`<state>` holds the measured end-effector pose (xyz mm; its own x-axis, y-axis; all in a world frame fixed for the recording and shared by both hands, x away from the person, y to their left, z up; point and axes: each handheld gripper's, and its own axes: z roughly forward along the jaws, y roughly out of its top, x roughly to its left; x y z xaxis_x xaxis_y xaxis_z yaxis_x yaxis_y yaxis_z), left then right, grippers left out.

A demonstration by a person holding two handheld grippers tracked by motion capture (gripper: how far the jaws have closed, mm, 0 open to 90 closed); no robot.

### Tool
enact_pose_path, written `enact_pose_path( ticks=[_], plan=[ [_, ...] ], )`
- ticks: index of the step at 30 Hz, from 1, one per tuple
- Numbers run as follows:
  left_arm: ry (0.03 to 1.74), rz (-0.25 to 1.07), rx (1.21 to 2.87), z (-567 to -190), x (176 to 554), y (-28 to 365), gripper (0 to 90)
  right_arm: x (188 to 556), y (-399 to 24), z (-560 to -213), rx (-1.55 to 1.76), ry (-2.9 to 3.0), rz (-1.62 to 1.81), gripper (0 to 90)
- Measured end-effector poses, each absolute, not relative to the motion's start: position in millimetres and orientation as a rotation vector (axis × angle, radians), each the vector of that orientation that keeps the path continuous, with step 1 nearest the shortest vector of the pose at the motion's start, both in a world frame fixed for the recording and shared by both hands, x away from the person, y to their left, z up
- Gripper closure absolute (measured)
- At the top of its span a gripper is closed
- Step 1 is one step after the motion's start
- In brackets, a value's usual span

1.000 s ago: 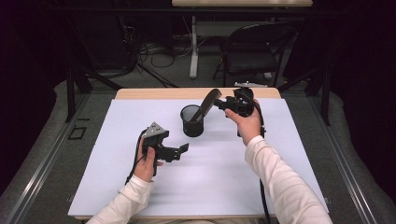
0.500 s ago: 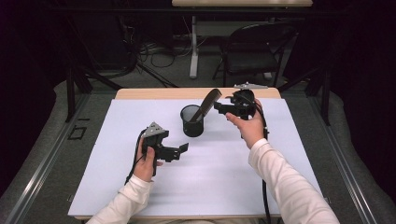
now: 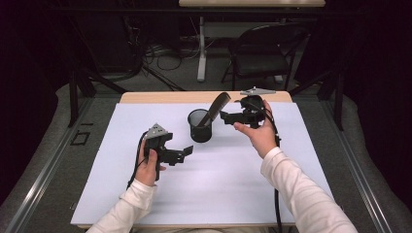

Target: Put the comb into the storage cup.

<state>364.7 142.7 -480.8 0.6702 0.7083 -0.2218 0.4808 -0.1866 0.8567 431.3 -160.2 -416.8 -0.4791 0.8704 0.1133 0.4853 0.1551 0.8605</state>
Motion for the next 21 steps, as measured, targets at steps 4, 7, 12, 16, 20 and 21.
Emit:
enact_pose_path(
  ticks=[4,7,12,16,20,21],
  plan=[
    [0.95,0.269,1.838,-477,365,146,0.6,428,-160,-415,1.275,2.026,1.255,0.0],
    [0.941,0.279,1.857,-473,365,148,0.5,424,-160,-414,1.249,2.046,1.262,0.0],
    [0.923,0.289,1.884,-467,364,152,0.5,415,-161,-410,1.179,2.057,1.268,0.0],
    [0.917,0.304,1.898,-463,363,157,0.5,407,-164,-408,1.161,2.06,1.266,0.0],
    [0.917,0.3,1.887,-458,361,163,0.5,399,-169,-406,1.154,2.064,1.276,0.0],
    [0.914,0.302,1.887,-457,360,165,0.6,397,-171,-405,1.146,2.062,1.28,0.0]
  ],
)
